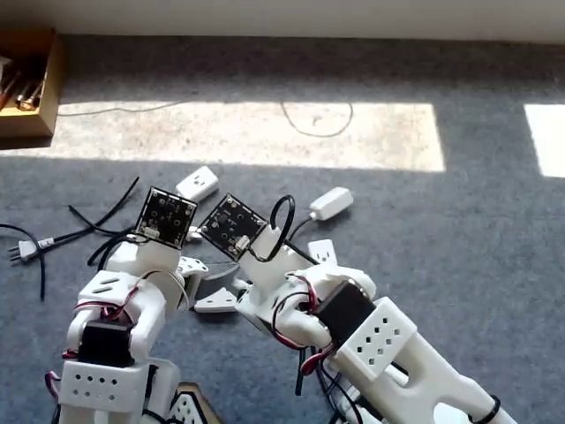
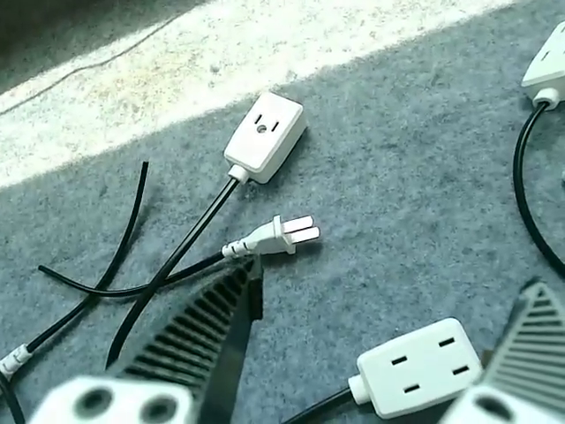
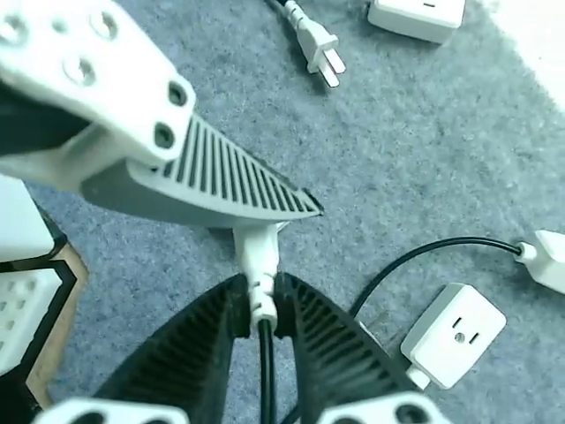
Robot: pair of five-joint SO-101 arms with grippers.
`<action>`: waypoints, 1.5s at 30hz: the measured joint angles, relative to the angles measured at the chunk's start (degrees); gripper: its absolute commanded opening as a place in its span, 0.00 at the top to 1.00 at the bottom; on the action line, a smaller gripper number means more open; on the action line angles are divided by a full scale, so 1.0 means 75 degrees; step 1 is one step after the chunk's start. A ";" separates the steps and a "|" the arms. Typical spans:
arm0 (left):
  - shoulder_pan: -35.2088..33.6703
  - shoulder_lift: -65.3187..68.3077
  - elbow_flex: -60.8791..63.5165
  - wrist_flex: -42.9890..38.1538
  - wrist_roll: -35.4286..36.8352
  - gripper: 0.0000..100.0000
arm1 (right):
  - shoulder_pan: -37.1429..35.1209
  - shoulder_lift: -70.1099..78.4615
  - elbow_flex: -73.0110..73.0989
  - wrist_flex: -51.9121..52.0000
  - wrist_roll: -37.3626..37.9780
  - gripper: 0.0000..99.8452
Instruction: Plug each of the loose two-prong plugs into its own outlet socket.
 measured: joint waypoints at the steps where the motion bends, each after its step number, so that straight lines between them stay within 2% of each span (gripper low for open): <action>1: 0.0000 0.0000 0.0059 0.0000 0.0000 0.59 | 0.0094 0.0000 0.0000 0.0000 0.0000 1.00; 13: -0.0199 -0.0012 0.0129 -0.0094 -0.0059 0.59 | 0.0270 0.0000 0.0000 0.0000 0.0000 1.00; 16: -0.1067 0.0000 -0.0047 -0.0516 -0.0105 0.59 | 0.0363 -0.0012 -0.0023 -0.0023 -0.0012 1.00; 22: -0.3610 0.0094 -0.0492 -0.1219 -0.0176 0.59 | 0.0504 0.0047 0.0141 0.0012 -0.0023 1.00; 25: -0.4079 0.0094 -0.0504 -0.1231 -0.0176 0.59 | 0.0492 0.0750 -0.0059 0.0399 -0.0023 1.00; 30: -0.4360 0.0621 -0.0387 -0.1313 -0.0035 0.59 | 0.0504 0.3165 -0.2098 0.1934 -0.0281 1.00; 35: -0.4970 0.1782 -0.0199 -0.2168 -0.0012 0.59 | 0.0504 0.5626 -0.5591 0.4114 -0.0774 1.00; 38: -0.5474 0.2719 -0.0211 -0.2661 -0.0094 0.59 | 0.0504 0.6541 -0.7197 0.4255 -0.0996 1.00; 41: -0.6001 0.3798 -0.0633 -0.2942 -0.0387 0.59 | 0.0457 0.7420 -0.7432 0.4278 -0.1137 1.00; 45: -0.6728 0.5509 -0.1840 -0.2989 -0.0621 0.59 | 0.0399 0.8217 -0.7455 0.4278 -0.1864 1.00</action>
